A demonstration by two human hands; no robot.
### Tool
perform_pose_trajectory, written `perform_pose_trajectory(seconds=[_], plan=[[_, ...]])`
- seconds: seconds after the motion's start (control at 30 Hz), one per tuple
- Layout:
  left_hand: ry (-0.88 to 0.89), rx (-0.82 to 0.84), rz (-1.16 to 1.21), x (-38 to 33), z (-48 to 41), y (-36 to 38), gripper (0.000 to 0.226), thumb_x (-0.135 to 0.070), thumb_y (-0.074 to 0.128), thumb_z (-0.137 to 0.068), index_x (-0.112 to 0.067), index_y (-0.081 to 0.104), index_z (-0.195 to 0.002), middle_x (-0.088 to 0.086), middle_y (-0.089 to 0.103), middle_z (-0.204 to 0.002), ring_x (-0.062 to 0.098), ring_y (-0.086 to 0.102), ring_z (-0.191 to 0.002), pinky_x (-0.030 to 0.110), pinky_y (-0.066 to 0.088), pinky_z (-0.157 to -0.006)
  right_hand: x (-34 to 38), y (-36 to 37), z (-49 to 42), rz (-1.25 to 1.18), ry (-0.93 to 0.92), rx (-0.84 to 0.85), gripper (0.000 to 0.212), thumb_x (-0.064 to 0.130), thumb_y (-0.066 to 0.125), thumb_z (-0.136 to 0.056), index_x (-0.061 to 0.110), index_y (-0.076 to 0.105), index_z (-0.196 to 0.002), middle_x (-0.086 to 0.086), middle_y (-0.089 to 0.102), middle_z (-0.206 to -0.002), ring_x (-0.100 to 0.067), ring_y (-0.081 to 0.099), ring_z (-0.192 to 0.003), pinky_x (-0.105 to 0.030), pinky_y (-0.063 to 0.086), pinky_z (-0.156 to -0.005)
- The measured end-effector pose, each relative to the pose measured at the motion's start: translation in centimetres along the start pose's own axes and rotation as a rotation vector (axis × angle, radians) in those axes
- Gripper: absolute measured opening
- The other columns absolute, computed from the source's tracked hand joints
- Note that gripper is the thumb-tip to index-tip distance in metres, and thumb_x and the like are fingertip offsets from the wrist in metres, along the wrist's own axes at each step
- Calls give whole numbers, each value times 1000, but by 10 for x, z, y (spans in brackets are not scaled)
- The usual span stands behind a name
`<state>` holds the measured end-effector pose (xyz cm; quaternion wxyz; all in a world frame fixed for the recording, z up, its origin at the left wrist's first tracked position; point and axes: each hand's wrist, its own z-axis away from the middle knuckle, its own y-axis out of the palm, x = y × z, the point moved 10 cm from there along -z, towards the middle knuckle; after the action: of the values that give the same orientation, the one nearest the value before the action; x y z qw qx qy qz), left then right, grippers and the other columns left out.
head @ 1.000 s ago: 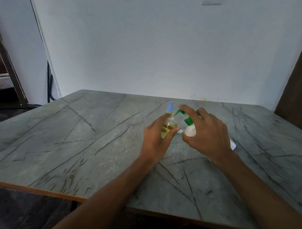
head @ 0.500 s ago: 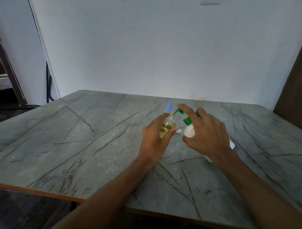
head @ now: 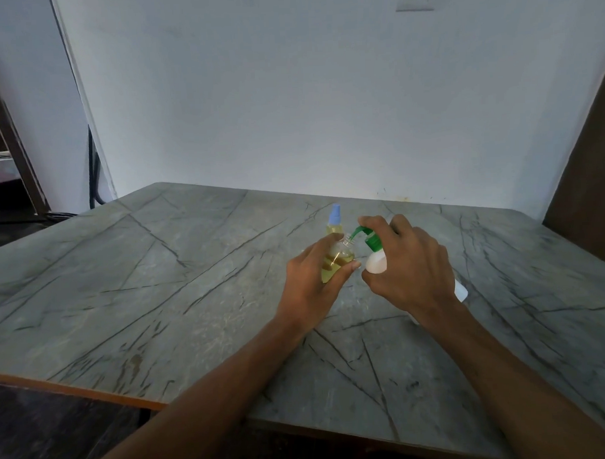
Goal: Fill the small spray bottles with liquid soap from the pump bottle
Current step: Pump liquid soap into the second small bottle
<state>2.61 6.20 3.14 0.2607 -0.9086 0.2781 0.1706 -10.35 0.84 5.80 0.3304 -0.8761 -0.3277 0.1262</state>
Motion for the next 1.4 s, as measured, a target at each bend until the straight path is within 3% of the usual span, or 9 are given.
perform_pose_trajectory(seconds=[0.4, 0.57, 0.83, 1.07, 1.4], plan=[[-37, -50, 26, 4, -2, -7, 47, -35, 72, -83, -12, 58, -122, -9, 66, -97, -1, 59, -77, 1, 42, -70, 1, -2, 5, 125, 16, -28, 105, 41, 83, -60, 38, 28, -149, -2, 61, -100, -23, 59, -72, -27, 38, -52], [-51, -55, 12, 3, -2, -9, 49, -40, 74, -80, -14, 58, -119, -13, 64, -96, -7, 56, -74, 0, 41, -69, 5, -2, 7, 162, 19, -31, 111, 39, 85, -61, 40, 19, -151, -4, 60, -97, -24, 58, -69, -30, 45, -50], [-50, -61, -5, 2, -1, -10, 52, -43, 74, -78, -13, 59, -118, -13, 63, -94, -12, 53, -72, -2, 39, -68, 5, -4, 6, 174, 30, -61, 102, 38, 88, -56, 35, 34, -143, -4, 57, -90, -22, 55, -64, -26, 35, -49], [-43, -35, -11, 3, -1, -6, 51, -45, 73, -79, -14, 60, -118, -7, 68, -97, -2, 55, -74, -1, 40, -69, 2, 0, 3, 85, 36, -26, 92, 42, 88, -59, 35, 36, -135, -5, 59, -94, -23, 58, -69, -33, 50, -54], [-21, -14, -9, -1, 1, -3, 52, -45, 72, -81, -15, 59, -121, -4, 69, -100, 2, 60, -79, 5, 46, -72, 0, -5, 3, 32, 38, -89, 80, 42, 86, -60, 29, 47, -128, -5, 59, -93, -23, 57, -67, -32, 49, -54]])
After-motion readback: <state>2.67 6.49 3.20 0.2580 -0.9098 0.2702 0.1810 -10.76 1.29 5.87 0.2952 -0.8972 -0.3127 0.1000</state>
